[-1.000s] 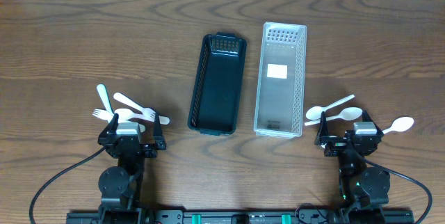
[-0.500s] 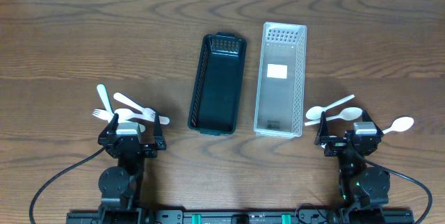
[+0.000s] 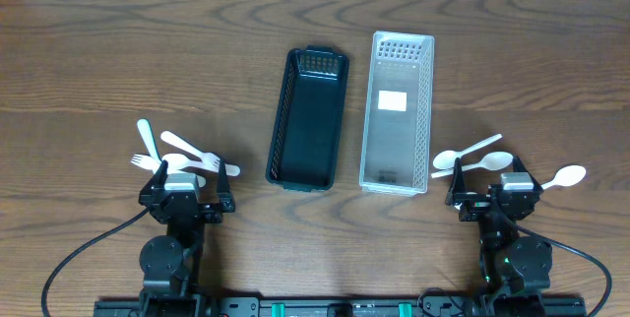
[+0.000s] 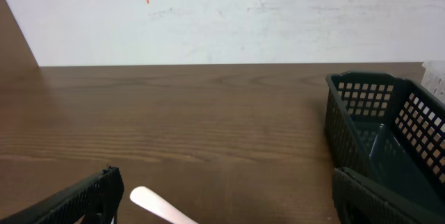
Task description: Pack container
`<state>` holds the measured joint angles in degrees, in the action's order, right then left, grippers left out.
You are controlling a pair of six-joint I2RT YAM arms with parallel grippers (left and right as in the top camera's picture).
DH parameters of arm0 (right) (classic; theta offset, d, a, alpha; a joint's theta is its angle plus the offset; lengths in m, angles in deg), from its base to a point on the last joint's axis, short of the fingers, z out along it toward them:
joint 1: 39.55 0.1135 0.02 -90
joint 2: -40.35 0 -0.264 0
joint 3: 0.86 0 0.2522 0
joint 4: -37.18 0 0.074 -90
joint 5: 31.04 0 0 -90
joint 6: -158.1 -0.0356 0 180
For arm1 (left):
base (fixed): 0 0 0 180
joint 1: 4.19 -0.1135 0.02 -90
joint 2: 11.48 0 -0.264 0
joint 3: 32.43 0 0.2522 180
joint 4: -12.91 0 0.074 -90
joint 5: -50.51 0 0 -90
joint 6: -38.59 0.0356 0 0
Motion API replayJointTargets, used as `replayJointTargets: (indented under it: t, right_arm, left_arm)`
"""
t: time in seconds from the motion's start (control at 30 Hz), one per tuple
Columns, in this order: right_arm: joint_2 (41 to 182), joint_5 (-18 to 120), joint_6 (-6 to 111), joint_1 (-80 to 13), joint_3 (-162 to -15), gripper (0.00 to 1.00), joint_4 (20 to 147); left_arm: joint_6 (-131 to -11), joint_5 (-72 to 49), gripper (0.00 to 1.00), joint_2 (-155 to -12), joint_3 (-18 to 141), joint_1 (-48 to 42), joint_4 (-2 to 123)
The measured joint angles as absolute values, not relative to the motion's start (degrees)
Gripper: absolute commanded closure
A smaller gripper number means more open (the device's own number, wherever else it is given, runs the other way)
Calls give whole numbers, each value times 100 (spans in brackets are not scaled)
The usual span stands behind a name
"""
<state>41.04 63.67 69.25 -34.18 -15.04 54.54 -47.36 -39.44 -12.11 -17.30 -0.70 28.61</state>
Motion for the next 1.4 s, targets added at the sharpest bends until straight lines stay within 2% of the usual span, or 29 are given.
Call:
replayJointTargets:
  t: [0.2,0.43,0.63,0.77,0.9,1.1,1.2,1.3,1.33,1.37,1.4]
  right_arm:
    - [4104,6367,6922,-3418,-1504,1,5454]
    - [4106,6367,6396,-3418,-1526,1,5445]
    - [4617,6367,6109,-3418,-2289,1,5703]
    - [5660,6363,6063,-3418,-3371,1,6302]
    - [7161,6337,6044,-3418,-4625,1,7244]
    - [9583,6114,6042,-3451,-7025,1,9388]
    - [10669,6033,6042,-3562,-8238,1,10444]
    - [11635,5880,6039,-3685,-9213,2,11077]
    - [11946,5810,6039,-3702,-9482,28,11206]
    - [12164,5758,6037,-3706,-9637,56,11224]
    - [12280,5727,6042,-3706,-9698,82,11211]
  left_arm:
    - [-4758,-3944,2,-1211,-1730,-70,2861]
    - [-5400,-3948,2,-1285,-1557,-70,3127]
    - [-5639,-3952,2,-2634,-93,-70,3680]
    - [-5706,-3957,2,-4140,1426,-70,4345]
    - [-5726,-3968,2,-5781,2952,-70,5652]
    - [-5691,-3968,2,-7925,5072,-68,7741]
    - [-5608,-3968,2,-8609,5769,-68,8231]
    - [-5575,-3968,1,-8992,5961,-70,8216]
    - [-5564,-3968,4,-9114,5970,-68,8179]
    - [-5569,-3968,14,-9208,5970,-68,8144]
    - [-5564,-3968,30,-9285,5970,-68,8089]
